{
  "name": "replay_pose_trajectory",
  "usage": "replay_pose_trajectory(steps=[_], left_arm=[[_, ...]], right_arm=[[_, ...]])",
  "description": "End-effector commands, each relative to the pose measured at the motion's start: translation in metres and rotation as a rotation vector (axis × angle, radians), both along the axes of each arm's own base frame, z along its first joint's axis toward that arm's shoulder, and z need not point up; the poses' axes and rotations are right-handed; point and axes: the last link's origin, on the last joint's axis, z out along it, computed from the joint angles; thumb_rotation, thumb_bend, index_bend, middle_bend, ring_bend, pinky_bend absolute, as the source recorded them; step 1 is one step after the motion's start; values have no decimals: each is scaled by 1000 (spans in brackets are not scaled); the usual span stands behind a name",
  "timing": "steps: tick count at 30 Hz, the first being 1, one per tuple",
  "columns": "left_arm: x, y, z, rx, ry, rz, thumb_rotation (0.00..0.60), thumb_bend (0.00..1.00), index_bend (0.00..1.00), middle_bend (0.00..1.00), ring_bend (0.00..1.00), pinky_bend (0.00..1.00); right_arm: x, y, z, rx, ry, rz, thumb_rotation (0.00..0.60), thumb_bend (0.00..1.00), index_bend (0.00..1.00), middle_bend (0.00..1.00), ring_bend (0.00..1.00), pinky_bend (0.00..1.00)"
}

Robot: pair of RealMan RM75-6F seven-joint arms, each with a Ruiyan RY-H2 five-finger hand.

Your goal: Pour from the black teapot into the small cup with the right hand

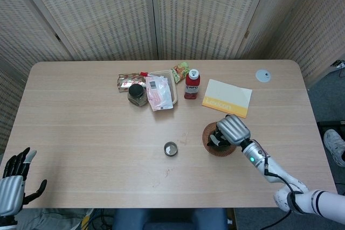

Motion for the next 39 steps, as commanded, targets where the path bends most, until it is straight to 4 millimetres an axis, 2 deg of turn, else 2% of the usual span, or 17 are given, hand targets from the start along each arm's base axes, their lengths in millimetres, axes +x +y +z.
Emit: replay_pose_trajectory(steps=[1,12,23,39], left_arm=[[0,0,0,0,0,1,600,325,0,0,0,0],[0,0,0,3,-1,1,600,326,0,0,0,0],[0,-2,1,9,-2,1,600,325,0,0,0,0],[-1,-9,5,36,-6,8,600,325,0,0,0,0]], right_arm=[[3,-2,1,1,14,14,376,523,1000,1000,977,519],[17,-6,-1,22,75,76,390,539,1000,1000,977,519],[45,-14,-10,43,108,152,400,542,1000,1000,977,538],[100,-32,-47,93,200,282,403,543,1000,1000,977,538]])
